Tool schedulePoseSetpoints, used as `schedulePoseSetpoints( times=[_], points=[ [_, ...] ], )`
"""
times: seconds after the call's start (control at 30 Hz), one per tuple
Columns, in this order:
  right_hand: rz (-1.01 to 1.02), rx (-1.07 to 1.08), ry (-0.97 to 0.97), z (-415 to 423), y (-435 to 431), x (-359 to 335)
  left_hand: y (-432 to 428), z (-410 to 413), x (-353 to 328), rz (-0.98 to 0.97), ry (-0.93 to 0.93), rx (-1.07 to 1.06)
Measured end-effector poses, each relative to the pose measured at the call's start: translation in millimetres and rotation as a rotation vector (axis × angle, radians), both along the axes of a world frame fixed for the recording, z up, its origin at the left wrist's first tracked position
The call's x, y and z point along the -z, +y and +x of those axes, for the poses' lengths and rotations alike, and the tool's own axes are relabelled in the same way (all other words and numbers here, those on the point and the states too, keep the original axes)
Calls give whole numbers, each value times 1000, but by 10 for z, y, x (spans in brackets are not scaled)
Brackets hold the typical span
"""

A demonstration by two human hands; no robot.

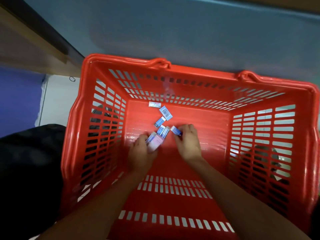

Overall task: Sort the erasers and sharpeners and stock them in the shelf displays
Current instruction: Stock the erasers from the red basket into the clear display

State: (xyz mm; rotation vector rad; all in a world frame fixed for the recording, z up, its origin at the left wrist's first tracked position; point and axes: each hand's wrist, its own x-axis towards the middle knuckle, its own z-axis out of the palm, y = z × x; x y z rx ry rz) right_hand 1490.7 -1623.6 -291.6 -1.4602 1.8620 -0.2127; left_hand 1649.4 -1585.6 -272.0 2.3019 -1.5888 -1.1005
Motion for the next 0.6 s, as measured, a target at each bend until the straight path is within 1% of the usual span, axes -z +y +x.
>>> schedulePoseSetpoints(
  times=[0.07,0.17,0.23,0.3,0.37,0.43,0.5,0.6],
  points=[
    [56,40,-1,167,-9,23,-32,27,-10,4,41,-160],
    [135,223,27,443,21,18,-56,88,26,57,57,-218],
    [146,267,82,601,36,7,-60,128,55,91,73,-259],
    [134,292,107,701,35,-1,-50,157,58,85,95,-294],
    [138,324,69,736,31,21,-32,187,59,73,125,-339],
    [143,320,-9,727,54,47,-10,213,79,74,146,-368],
    [135,303,-72,689,86,55,5,223,86,80,160,-376],
    [109,295,-105,609,170,37,8,207,67,91,179,-362]
  ],
)
